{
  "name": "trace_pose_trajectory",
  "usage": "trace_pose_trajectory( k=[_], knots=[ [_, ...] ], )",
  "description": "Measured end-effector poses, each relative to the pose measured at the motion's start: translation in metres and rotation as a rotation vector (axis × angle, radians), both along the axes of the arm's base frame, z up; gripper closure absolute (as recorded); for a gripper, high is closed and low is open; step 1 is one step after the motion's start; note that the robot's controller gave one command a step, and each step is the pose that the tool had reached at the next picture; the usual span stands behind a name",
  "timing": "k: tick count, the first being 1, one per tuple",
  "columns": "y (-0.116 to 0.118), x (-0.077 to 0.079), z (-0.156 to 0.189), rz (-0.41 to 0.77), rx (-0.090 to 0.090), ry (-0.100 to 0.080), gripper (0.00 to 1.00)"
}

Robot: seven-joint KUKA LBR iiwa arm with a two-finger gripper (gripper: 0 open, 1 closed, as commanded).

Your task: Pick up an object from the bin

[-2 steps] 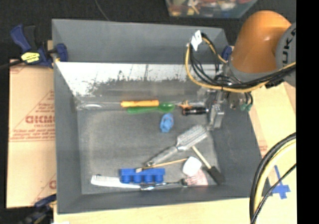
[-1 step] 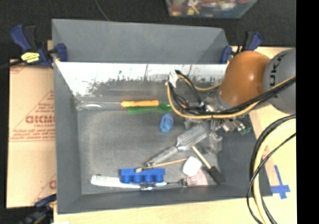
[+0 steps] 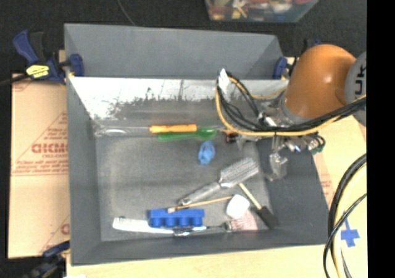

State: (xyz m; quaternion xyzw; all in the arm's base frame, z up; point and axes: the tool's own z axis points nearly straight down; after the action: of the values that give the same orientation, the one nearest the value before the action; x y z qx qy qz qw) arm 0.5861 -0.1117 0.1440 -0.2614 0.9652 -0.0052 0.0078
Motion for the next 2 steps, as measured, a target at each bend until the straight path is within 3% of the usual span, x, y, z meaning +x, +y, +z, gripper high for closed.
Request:
trace_pose_trajectory(
  k=[1, 2],
  knots=[
    [0.031, -0.001, -0.045, -0.077, 0.005, 0.014, 0.0],
    [0.019, 0.015, -0.074, 0.368, -0.008, -0.003, 0.0]
  ],
)
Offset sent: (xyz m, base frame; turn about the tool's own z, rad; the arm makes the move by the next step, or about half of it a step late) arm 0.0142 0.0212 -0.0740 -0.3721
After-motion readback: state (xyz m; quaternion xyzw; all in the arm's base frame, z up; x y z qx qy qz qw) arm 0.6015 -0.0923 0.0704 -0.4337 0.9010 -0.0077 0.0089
